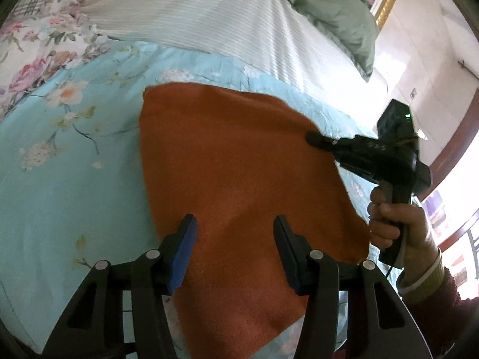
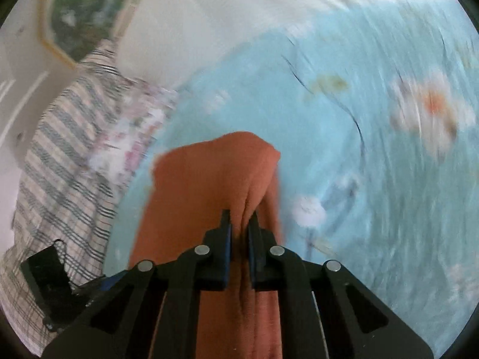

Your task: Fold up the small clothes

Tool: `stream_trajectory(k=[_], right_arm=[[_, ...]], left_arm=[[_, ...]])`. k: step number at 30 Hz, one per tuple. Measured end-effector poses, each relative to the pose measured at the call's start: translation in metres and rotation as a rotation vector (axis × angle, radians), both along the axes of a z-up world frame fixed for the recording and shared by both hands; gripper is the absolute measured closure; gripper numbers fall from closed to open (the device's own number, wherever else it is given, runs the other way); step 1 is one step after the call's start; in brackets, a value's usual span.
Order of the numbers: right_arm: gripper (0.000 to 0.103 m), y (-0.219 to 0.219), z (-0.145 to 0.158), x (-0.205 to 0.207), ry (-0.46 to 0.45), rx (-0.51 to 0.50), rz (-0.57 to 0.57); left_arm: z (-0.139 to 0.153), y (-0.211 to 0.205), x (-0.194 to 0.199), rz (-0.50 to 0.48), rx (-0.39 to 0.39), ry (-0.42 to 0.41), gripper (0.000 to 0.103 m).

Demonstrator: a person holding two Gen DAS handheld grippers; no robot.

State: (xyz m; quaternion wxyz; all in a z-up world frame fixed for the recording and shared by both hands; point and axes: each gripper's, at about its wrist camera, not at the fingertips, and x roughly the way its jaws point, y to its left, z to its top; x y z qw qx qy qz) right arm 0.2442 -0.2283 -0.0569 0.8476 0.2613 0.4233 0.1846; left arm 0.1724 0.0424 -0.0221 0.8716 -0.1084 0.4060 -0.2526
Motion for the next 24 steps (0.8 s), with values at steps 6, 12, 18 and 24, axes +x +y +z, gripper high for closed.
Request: stream_trajectory(k=[6,12,18,24], right_arm=[[0.085,-0.003,-0.023,0.006,0.039,0.003,-0.022],[0.084,0.0,0.023,-0.02,-0.052,-0.064,-0.068],[0.083,0.031,0.022,-0.034,-0.063,0.031,0.038],[0.083,0.044,-0.008,-0.034,0.007,0.042,0.062]], left_arm=[[-0.028,-0.016,0.009,0.021,0.069,0.047,0.052],[-0.018,-0.012,0.011,0.023,0.068,0.047,0.052],[-0.011,0.012,0.047,0.184,0.077,0.064,0.048],[-0.03,0.024,0.126,0.203,-0.005,0.195,0.051]])
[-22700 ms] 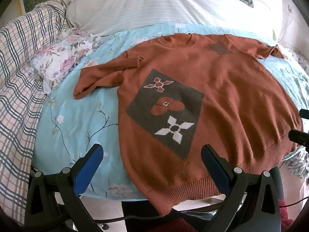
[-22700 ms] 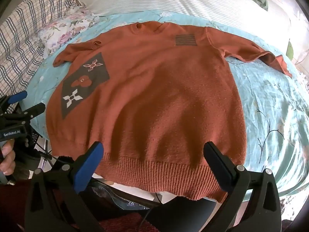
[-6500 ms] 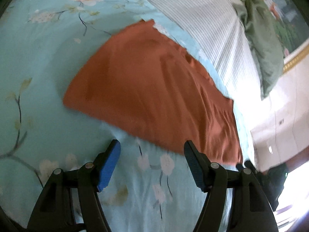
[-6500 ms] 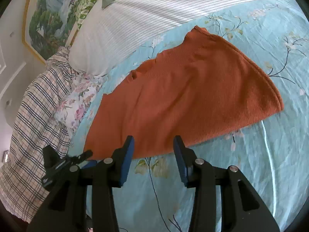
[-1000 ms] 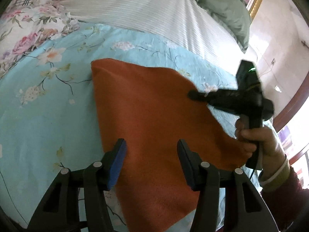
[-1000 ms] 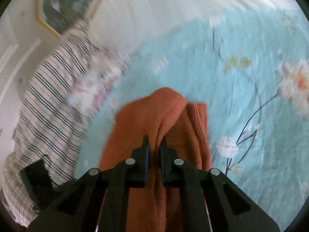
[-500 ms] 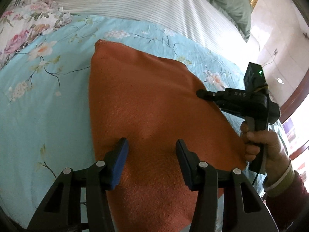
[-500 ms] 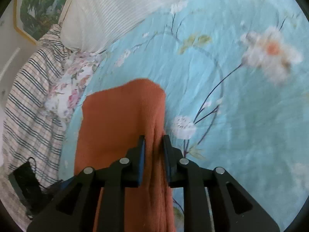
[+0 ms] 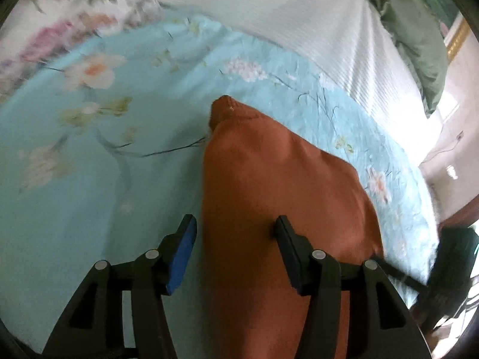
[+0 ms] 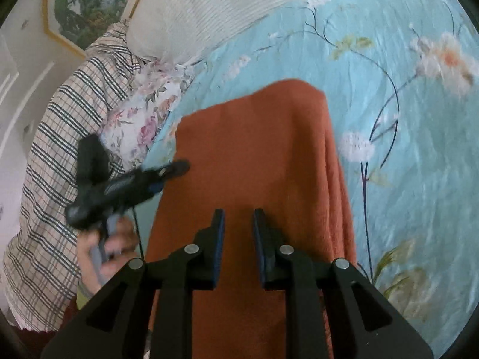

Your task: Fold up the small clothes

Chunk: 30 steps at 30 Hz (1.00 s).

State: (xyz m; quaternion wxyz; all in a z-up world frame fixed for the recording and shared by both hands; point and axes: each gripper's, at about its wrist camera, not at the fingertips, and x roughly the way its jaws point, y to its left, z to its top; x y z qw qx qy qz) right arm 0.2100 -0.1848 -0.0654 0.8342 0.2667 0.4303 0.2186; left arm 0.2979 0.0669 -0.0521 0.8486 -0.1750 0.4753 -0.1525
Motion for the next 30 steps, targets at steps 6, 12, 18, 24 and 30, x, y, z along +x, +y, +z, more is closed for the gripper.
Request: stream_trajectory(k=[6,12,18,24,30], right_arm=[[0.083,-0.006,0.005,0.003,-0.005,0.006,-0.014],[0.083,-0.014,0.013,0.004,-0.024,0.01,-0.04],[0.083,-0.013,0.022,0.024,-0.035,0.007,-0.079],[0.083,-0.018,0.004,0.057,0.014,-0.036,-0.183],[0.101,-0.03,-0.017,0.071,0.018,-0.047,-0.271]], left_arm=[[-0.002,-0.004,0.055,0.026,0.023,0.002,0.086],[0.019,0.015,0.078,0.146,0.034,-0.039,0.086],[0.049,0.016,0.014,0.076,0.003,-0.153,0.084],[0.051,-0.023,-0.053,-0.14,-0.035,-0.189,0.084],[0.001,-0.031,-0.052,-0.112,0.072,-0.066,0.096]])
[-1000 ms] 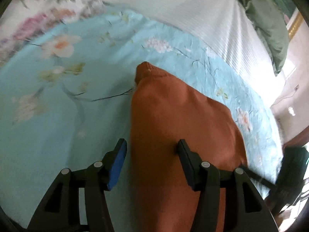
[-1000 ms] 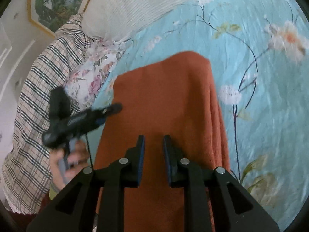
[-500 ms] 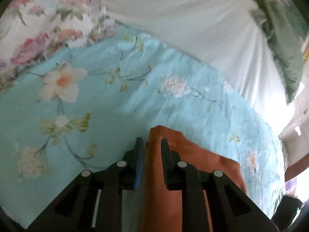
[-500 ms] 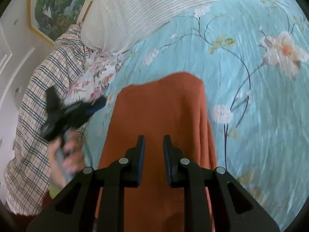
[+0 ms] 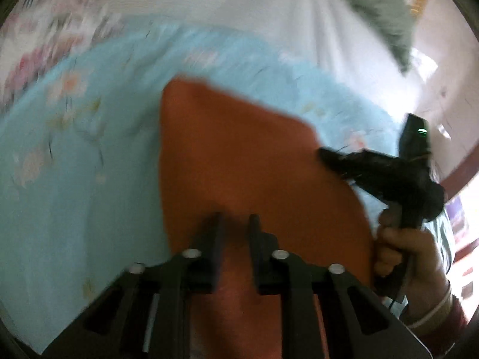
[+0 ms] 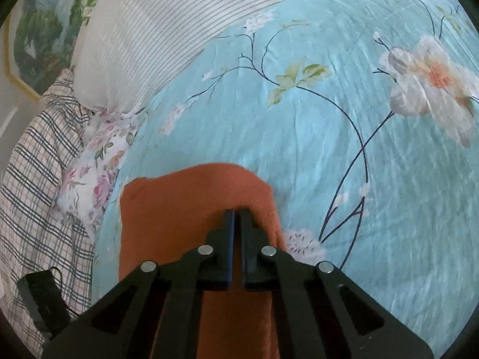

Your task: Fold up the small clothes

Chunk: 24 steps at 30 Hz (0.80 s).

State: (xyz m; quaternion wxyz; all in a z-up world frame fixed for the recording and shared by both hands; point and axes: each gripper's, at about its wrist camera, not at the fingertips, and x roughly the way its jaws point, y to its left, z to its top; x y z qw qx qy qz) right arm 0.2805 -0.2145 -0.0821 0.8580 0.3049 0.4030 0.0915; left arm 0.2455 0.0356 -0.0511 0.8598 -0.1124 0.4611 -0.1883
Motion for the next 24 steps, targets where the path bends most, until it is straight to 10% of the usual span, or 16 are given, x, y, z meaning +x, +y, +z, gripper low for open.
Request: stream_trajectory(k=[14,24], right_arm=[[0.095,0.021,0.051,-0.103,-0.072,-0.044,0.178],[0.096,0.006,0.005,-0.153,0.019,-0.048,0.139]], left_arm=[[0.025,0.006,-0.054,0.0,-0.028,-0.057,0.1],[-0.005,0.005,-0.131,-0.052,0.0,-0.03,0.098]])
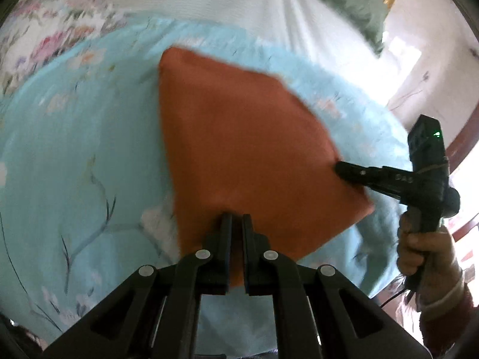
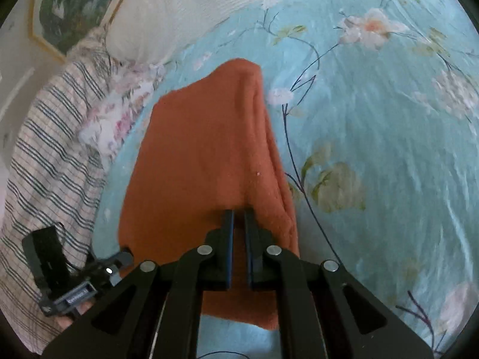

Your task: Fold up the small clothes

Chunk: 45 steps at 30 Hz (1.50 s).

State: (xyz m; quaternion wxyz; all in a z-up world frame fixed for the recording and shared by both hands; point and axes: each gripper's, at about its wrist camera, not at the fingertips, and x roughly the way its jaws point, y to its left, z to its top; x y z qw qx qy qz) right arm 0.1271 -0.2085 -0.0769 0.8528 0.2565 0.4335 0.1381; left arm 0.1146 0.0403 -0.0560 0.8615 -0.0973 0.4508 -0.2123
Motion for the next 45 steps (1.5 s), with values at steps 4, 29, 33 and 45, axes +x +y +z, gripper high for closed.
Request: stream_trajectory(k=[4,29,33,45], right_arm=[[0.093,0.015,0.023,-0.006,-0.074,-0.047,0.037],[0.072,0.017,0.014,-0.03,-0.064,-0.088,-0.001],[0.065,0.011,0.03,-0.011,-0.102,-0.075,-0.021],[0.09,-0.008,0.017,0.076,-0.044,0.04,-0.052]], left_arm=[[0.002,0.008,-0.005,0.023,-0.05,0.006,0.098],[0.0,0.004,-0.033,0.115,0.022,-0.027,0.091],[0.01,0.008,-0.041,0.137,0.039,-0.045,0.084],[0.013,0.021,0.004,0.193,0.053,-0.027,0.076]])
